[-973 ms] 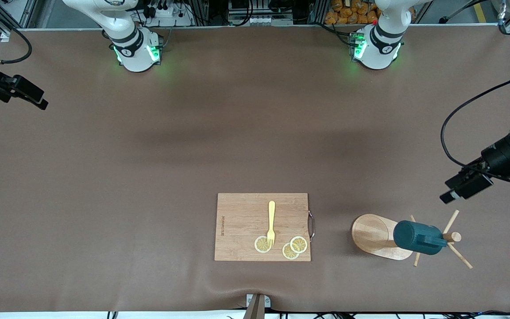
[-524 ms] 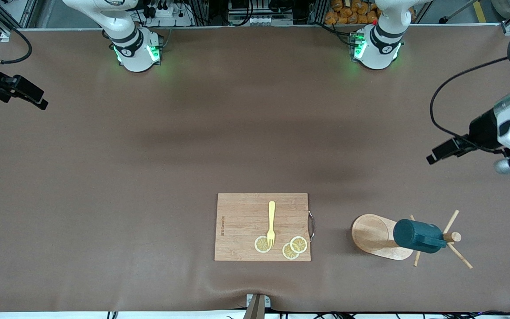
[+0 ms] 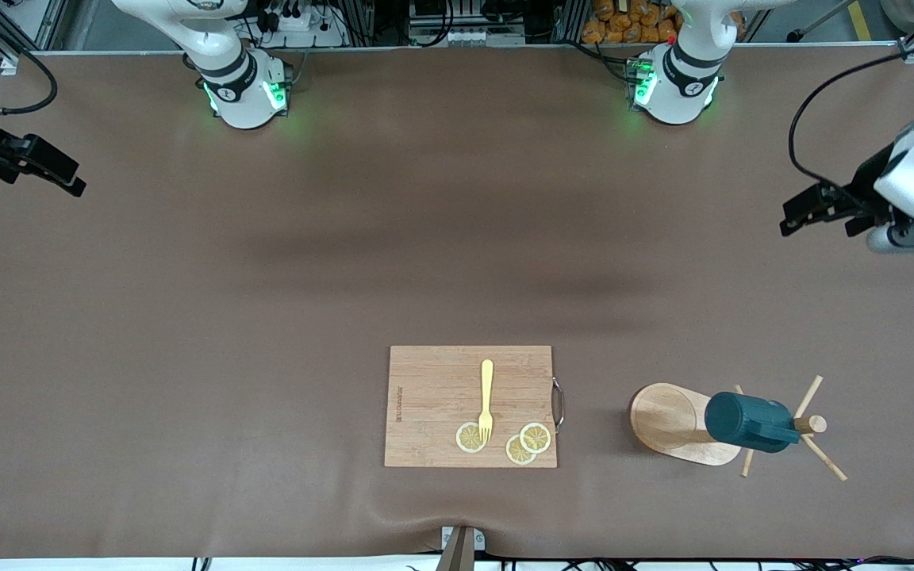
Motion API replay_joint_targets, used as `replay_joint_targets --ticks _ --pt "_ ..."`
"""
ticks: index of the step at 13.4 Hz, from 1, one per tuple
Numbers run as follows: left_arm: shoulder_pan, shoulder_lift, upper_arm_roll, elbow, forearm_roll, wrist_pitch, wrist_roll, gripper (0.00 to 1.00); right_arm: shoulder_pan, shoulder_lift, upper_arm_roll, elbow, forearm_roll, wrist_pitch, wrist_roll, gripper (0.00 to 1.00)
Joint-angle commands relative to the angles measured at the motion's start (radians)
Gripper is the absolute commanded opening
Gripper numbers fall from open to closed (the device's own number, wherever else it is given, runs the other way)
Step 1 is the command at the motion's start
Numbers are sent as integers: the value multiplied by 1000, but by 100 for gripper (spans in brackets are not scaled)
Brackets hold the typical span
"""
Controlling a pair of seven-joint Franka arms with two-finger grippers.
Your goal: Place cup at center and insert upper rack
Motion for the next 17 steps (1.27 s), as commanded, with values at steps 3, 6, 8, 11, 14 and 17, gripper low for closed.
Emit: replay_joint_targets --ticks 3,6,8,11,14,17 --pt "-81 -19 19 134 25 -143 12 100 -14 -5 13 -1 -11 1 13 100" --pt "-80 -18 7 174 32 -176 10 100 -14 -5 13 -1 -11 1 13 100" --pt "-81 -19 4 179 48 -209 12 100 -14 -5 13 -1 -11 1 13 100" --pt "-80 -21 -24 208 117 -265 10 100 -14 -5 13 -1 -11 1 13 100" --pt "-74 -22 -25 209 104 -271 10 100 -14 -5 13 -1 -11 1 13 100" --pt "-75 -24 -29 209 87 -271 -36 100 -14 -5 13 -1 -11 4 13 100"
